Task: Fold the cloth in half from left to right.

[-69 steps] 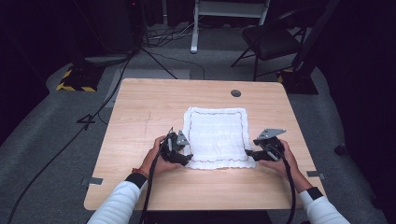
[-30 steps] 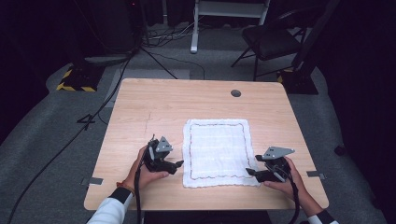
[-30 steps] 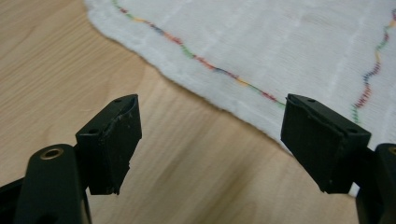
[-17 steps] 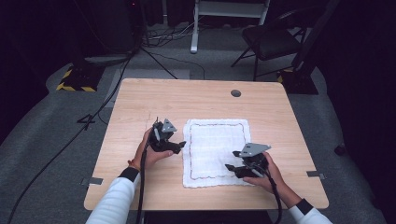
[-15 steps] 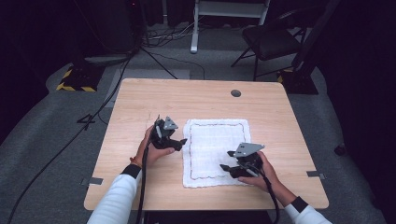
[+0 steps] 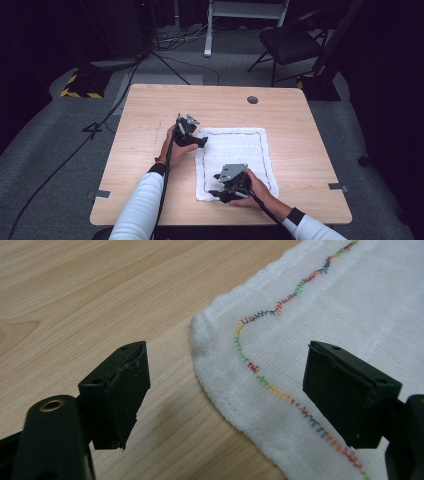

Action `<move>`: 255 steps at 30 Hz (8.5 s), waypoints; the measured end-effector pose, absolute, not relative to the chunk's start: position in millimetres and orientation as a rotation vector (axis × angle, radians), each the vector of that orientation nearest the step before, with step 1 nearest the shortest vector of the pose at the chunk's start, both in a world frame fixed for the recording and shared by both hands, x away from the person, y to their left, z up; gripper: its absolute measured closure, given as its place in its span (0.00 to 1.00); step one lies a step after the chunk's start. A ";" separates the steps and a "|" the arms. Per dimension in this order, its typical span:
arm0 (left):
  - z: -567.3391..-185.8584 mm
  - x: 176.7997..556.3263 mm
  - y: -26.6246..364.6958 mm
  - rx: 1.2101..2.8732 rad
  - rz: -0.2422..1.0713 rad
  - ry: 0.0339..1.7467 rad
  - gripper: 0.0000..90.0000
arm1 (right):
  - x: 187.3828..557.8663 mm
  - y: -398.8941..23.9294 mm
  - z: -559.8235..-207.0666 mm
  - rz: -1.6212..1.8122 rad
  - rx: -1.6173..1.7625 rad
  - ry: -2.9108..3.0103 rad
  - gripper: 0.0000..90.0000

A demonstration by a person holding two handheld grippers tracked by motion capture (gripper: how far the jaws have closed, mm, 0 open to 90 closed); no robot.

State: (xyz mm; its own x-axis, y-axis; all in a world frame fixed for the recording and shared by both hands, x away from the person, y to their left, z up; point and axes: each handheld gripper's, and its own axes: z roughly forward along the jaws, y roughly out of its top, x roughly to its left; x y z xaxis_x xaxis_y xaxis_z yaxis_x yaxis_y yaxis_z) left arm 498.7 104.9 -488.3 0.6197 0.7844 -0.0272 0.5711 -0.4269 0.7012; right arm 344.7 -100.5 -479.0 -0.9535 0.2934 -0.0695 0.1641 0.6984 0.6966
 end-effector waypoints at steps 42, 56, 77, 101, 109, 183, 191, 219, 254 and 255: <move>-484.4 500.3 142.5 2.115 0.284 0.967 0.95 | 344.0 -54.7 -477.7 1.103 0.345 2.687 0.96; -464.1 495.7 142.8 2.112 0.333 0.934 0.95 | 342.4 -58.9 -459.2 1.181 0.346 2.630 0.96; -442.7 518.0 62.1 2.119 0.327 0.807 0.95 | 344.1 -155.0 -427.9 1.221 0.580 2.482 0.96; -446.3 530.4 -48.9 2.208 0.314 0.675 0.87 | 330.1 -245.1 -443.5 1.118 0.806 2.439 0.95; -452.0 513.9 -45.3 2.201 0.286 0.704 0.40 | 333.4 -263.4 -456.1 1.045 0.914 2.443 0.62; -457.3 414.8 47.7 2.311 0.322 0.602 0.21 | 454.7 -241.1 -451.0 0.994 0.953 2.400 0.45; -468.5 477.6 34.7 2.263 0.314 0.781 0.27 | 487.3 -224.6 -460.3 0.983 0.992 2.420 0.51; -491.7 522.1 26.8 2.281 0.197 0.814 0.60 | 521.3 -203.9 -485.7 0.982 1.088 2.562 0.85; -407.9 530.0 48.3 2.220 0.440 0.703 0.91 | 514.0 -187.1 -412.8 1.103 0.862 2.289 0.93; -406.1 530.2 49.1 2.221 0.445 0.700 0.91 | 514.5 -187.2 -410.8 1.107 0.862 2.287 0.93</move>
